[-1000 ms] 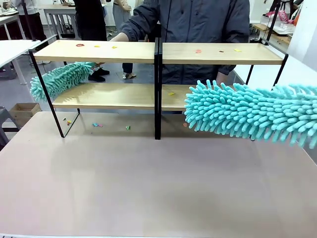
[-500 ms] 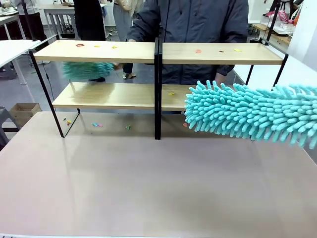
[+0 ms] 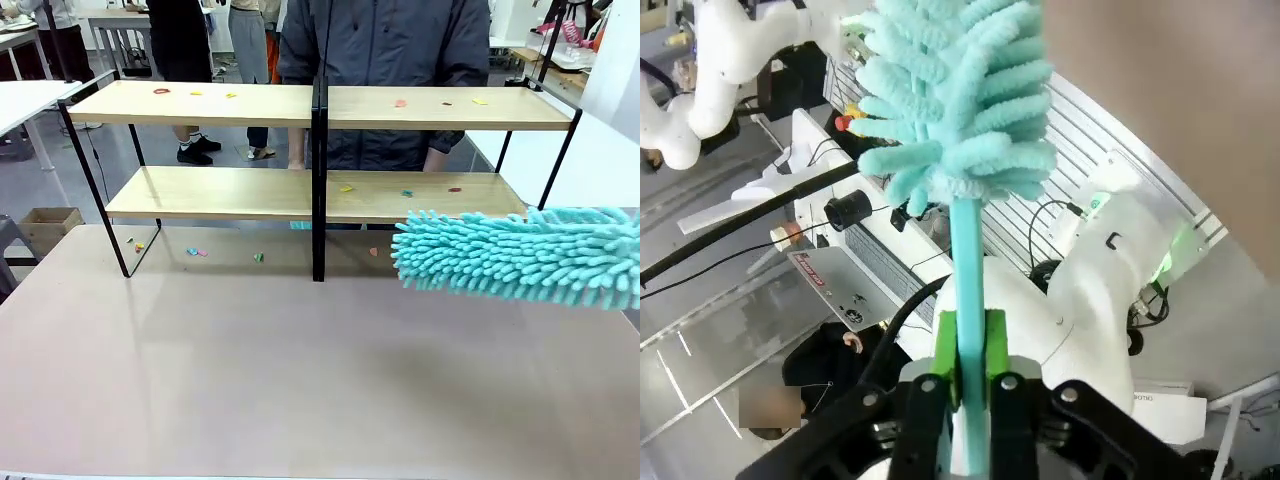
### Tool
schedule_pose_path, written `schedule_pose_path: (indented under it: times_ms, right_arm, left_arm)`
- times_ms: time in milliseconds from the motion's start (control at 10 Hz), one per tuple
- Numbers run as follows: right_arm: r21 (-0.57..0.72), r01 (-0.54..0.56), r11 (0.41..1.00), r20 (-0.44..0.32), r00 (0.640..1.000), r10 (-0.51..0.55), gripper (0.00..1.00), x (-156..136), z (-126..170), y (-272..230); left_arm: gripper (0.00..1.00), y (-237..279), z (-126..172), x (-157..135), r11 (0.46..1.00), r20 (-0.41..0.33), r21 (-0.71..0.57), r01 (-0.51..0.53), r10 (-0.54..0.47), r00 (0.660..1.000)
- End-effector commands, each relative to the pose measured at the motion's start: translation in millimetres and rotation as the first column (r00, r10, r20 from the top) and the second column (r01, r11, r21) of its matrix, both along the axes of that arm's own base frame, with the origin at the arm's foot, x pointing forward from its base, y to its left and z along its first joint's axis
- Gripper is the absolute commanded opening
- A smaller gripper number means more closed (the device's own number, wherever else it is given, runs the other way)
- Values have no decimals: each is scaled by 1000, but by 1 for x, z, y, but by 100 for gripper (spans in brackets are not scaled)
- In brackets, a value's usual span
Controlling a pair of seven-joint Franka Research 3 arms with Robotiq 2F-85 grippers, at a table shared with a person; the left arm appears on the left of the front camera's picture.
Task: Clean the shelves.
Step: Clean a randomly selected level of the Shelf with the Duster.
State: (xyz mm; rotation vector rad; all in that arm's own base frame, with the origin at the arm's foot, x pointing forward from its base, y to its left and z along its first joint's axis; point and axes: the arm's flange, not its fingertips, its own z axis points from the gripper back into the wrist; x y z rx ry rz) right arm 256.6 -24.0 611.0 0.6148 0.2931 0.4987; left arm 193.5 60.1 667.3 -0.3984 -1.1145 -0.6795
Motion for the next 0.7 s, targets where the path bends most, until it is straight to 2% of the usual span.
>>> schedule_pose_path:
  times_ms: [0,200,300,500,600]
  right_arm:
    - [-7,7,1000,36,999,-7,12,-4,-2,-5]
    - [9,44,999,133,990,-44,12,34,-23,30]
    - [35,105,994,189,976,-110,12,55,-35,48]
    - [51,206,977,227,951,-212,12,83,-53,72]
    - [104,255,961,252,928,-274,12,95,-59,83]
  left_arm:
    - [100,1,1,-2,1000,1,1,-11,11,1000]
    - [100,1,1,-2,1000,1,1,-11,11,1000]
    - [100,1,1,-2,1000,1,1,-11,11,1000]
    - [100,1,1,-2,1000,1,1,-11,11,1000]
    - [100,1,1,-2,1000,1,1,-11,11,1000]
